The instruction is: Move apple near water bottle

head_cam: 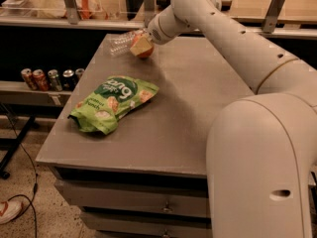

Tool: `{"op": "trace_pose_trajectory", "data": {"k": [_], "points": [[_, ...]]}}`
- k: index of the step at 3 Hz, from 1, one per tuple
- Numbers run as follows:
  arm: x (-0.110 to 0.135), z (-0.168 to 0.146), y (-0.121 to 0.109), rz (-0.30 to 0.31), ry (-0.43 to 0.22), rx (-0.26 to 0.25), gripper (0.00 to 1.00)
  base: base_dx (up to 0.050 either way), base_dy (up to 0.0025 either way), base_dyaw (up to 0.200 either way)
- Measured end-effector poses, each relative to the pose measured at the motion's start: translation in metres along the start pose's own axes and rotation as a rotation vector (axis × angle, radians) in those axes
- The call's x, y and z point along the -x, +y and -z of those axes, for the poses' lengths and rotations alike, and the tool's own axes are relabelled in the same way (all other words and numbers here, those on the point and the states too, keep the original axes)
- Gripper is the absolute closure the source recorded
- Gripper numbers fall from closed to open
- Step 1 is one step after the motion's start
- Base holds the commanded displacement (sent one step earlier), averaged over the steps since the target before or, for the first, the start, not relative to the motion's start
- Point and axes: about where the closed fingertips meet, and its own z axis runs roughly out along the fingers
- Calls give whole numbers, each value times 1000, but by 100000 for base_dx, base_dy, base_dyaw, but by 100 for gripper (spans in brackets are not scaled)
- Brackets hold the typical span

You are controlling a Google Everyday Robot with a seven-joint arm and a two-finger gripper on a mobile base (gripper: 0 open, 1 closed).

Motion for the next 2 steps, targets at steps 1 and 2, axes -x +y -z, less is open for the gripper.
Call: {"op": "trace_pose_trajectory", "data": {"k": [1,2], "points": [[-2,-3,1,-6,7,6,12,0,0,0],[-4,-5,3,-7,13,14,0,0,0,0]]}}
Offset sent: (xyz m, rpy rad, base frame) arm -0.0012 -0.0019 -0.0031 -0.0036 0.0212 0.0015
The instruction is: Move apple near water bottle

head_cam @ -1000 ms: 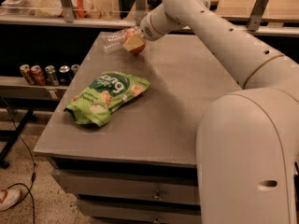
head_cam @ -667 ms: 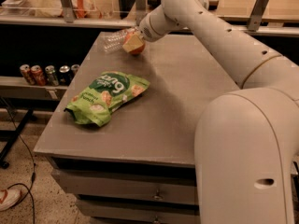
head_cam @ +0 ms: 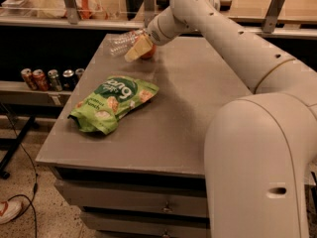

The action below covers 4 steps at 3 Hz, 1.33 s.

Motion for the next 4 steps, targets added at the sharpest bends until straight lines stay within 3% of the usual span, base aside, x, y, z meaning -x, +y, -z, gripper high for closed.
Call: {"op": "trace_pose_trajectory", "data": {"k": [1,4], "points": [[-3,2,-3,1,5,-5,0,0,0,0],[-62,30,-44,-29,73,-66,0,0,0,0]]}}
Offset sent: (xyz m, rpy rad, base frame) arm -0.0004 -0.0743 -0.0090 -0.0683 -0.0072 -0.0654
